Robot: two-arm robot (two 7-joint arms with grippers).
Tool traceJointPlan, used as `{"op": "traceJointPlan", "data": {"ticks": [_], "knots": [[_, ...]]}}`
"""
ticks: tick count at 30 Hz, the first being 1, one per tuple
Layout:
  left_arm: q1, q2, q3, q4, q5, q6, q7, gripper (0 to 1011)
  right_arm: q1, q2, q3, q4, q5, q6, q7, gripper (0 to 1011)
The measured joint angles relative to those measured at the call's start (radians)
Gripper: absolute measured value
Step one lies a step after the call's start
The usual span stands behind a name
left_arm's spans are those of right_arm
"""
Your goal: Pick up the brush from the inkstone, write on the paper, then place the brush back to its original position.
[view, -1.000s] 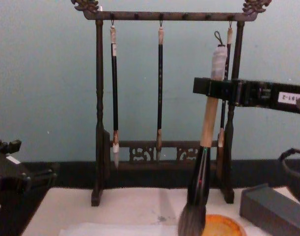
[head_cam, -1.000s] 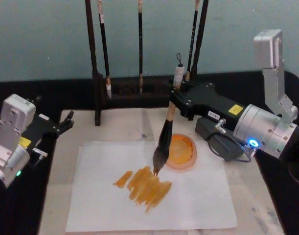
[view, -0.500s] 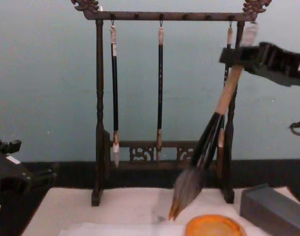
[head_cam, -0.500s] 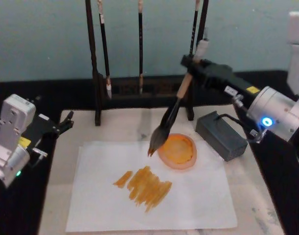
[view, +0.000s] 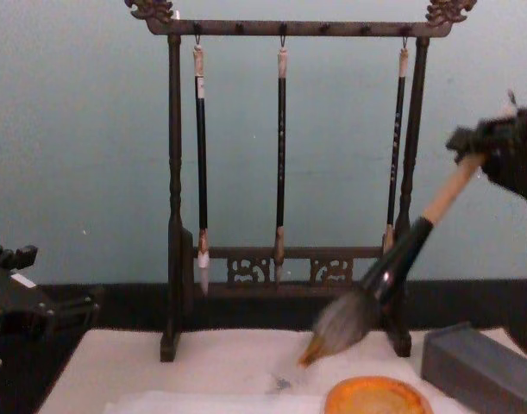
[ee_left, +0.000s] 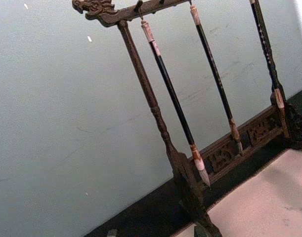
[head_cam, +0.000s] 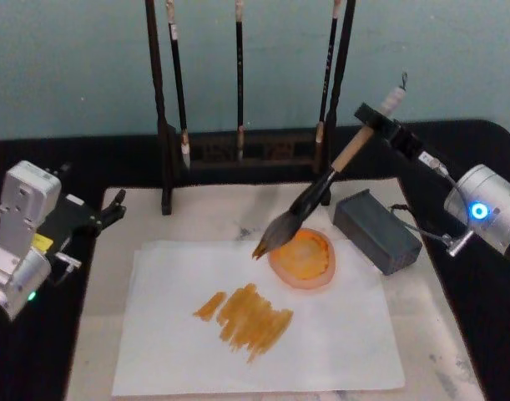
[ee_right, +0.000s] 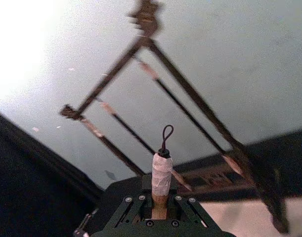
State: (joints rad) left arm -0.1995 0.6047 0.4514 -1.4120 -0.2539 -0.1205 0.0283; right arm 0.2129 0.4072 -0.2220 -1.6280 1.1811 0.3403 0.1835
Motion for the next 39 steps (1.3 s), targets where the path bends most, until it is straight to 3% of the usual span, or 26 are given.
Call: {"op": "traceJointPlan", "data": {"ticks": [3,20,39], "knots": [[0.0,0.0,0.0,0.0,0.0,0.0,0.0,1010,-0.001,-0.009,0.009,0.042,0.04,0.015,-0.032,160],[0.0,0.0,0.0,0.0,0.0,0.0,0.0,1010,-0.003,-0.022,0.009,0.16,0.154,0.03,-0.099,160],[0.0,0.0,0.0,0.0,0.0,0.0,0.0,1009,0.041,-0.018,-0.01,0.277,0.217,0.004,-0.124,160]]}}
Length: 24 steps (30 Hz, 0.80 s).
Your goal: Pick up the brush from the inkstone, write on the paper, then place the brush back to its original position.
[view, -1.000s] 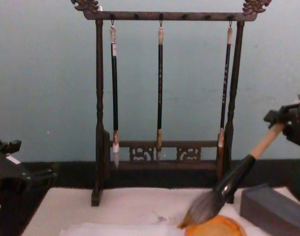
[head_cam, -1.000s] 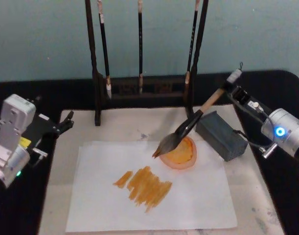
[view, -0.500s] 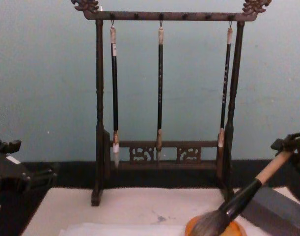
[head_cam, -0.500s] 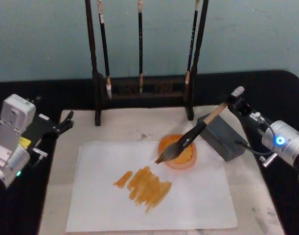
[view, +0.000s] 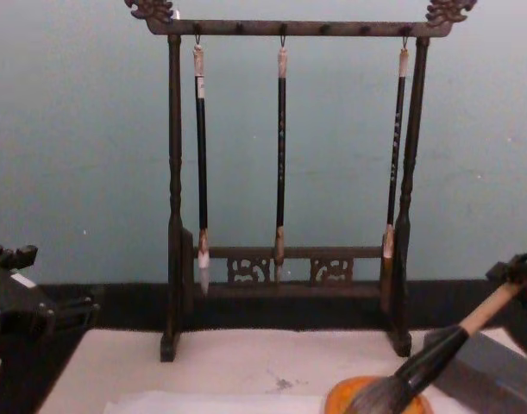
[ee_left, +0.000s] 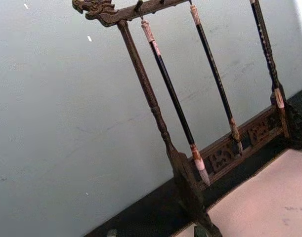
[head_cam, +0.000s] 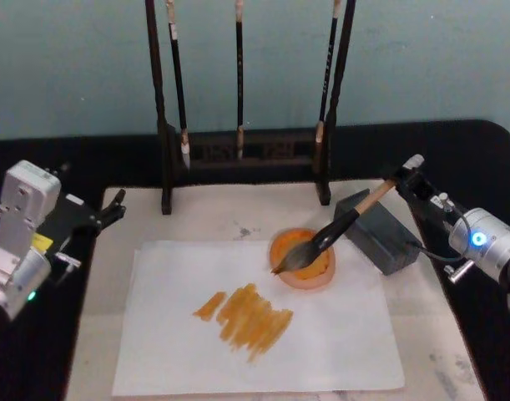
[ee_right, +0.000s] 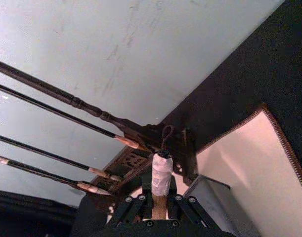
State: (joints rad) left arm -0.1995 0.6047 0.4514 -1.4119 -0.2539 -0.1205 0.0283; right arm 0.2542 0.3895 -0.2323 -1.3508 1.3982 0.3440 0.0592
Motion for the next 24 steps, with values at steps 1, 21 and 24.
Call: {"op": "traceJointPlan", "data": {"ticks": [1,21,24], "knots": [[0.0,0.0,0.0,0.0,0.0,0.0,0.0,1010,0.007,0.002,-0.006,0.011,0.0,-0.003,0.001,160],[0.0,0.0,0.0,0.0,0.0,0.0,0.0,1010,0.09,0.006,-0.064,0.122,0.011,-0.042,0.017,160],[0.0,0.0,0.0,0.0,0.0,0.0,0.0,1010,0.094,0.006,-0.068,0.126,0.016,-0.046,0.018,160]]}}
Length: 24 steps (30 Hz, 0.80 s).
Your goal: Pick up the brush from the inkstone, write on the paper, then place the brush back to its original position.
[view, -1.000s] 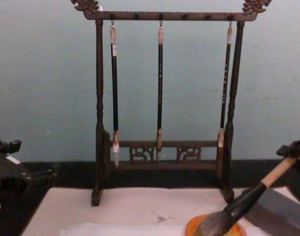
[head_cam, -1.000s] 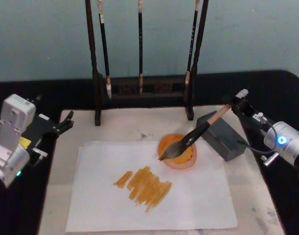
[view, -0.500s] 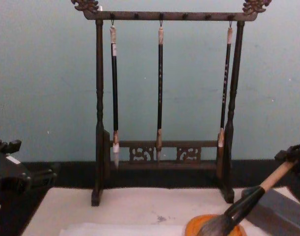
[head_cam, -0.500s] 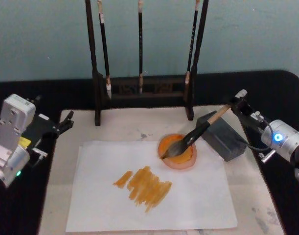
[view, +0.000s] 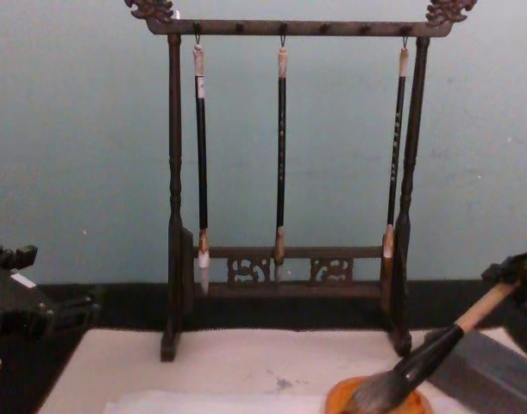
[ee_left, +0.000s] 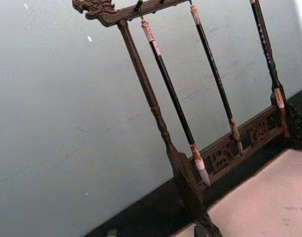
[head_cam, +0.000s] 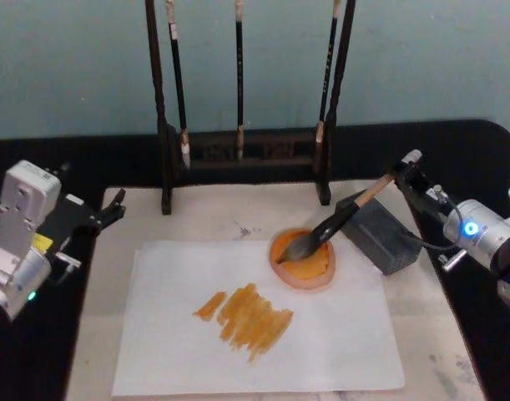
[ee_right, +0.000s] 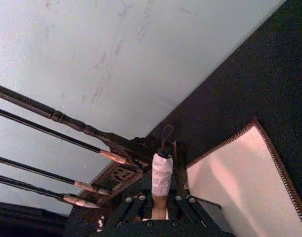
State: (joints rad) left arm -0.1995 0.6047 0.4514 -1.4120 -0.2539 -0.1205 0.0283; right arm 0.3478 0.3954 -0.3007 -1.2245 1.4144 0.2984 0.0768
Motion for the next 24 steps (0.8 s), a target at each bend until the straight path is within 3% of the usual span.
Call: {"op": "traceJointPlan", "data": {"ticks": [24], "knots": [[0.0,0.0,0.0,0.0,0.0,0.0,0.0,1010,0.004,0.022,-0.039,-0.005,0.063,-0.023,-0.022,160]]}}
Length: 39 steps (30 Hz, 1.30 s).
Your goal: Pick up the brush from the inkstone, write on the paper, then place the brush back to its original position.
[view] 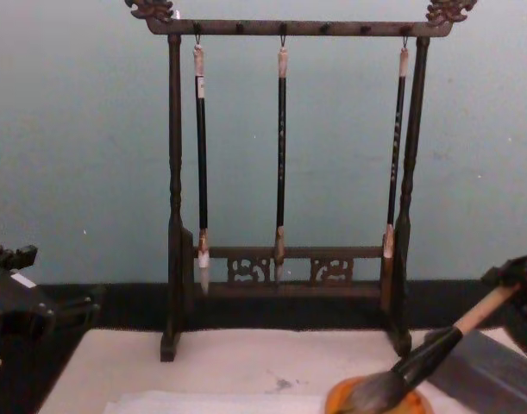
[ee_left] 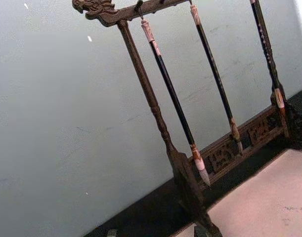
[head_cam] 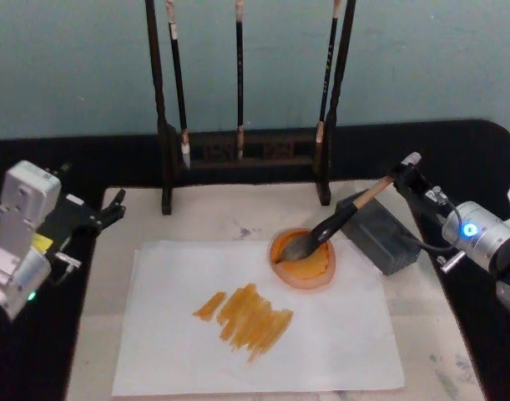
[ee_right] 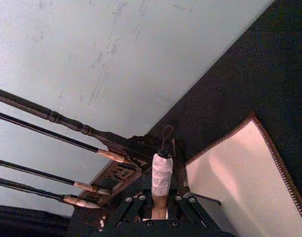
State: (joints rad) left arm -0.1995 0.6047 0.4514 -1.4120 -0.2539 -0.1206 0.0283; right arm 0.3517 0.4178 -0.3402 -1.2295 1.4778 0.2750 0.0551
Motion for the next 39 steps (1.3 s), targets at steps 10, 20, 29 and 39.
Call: {"op": "traceJointPlan", "data": {"ticks": [10,20,29,39], "knots": [[0.0,0.0,0.0,0.0,0.0,0.0,0.0,1010,-0.002,0.018,-0.016,-0.004,0.018,-0.014,-0.008,160],[0.0,0.0,0.0,0.0,0.0,0.0,0.0,1010,0.001,0.032,-0.032,-0.008,0.026,-0.022,-0.003,160],[0.0,0.0,0.0,0.0,0.0,0.0,0.0,1010,0.0,0.03,-0.03,-0.008,0.026,-0.022,-0.004,160],[0.0,0.0,0.0,0.0,0.0,0.0,0.0,1010,-0.001,0.029,-0.028,-0.008,0.026,-0.021,-0.004,382]]}}
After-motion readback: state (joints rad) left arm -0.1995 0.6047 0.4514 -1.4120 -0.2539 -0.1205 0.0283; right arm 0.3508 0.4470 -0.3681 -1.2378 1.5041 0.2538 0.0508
